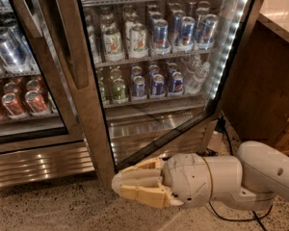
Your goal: Open right fridge door
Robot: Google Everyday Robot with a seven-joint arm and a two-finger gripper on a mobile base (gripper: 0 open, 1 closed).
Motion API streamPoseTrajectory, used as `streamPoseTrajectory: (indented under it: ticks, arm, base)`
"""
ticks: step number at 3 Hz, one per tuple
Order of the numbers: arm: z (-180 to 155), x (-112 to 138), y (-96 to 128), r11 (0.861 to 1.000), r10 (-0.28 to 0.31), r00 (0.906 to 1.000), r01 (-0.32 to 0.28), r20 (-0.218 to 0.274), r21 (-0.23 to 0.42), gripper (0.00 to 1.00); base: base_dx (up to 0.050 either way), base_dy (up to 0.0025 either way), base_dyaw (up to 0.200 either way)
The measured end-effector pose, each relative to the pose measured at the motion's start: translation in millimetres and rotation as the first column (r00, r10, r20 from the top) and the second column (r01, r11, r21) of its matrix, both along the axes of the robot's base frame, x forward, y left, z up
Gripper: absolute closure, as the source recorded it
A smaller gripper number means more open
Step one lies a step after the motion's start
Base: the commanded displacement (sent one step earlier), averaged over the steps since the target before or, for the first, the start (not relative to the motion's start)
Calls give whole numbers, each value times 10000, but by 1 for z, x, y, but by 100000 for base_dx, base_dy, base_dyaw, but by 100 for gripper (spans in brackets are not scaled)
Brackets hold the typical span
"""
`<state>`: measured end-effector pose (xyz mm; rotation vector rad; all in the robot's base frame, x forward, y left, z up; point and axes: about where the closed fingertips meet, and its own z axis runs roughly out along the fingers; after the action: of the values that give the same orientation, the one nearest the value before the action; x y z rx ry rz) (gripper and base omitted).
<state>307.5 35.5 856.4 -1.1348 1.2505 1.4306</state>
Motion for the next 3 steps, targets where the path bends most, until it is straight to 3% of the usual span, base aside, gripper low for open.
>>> streamPoseTrajectory:
  ticks: [3]
  arm:
    - [0, 0, 1, 10000, 14, 10000, -14, 5, -4, 100]
  base:
    - [-4802, 3, -23]
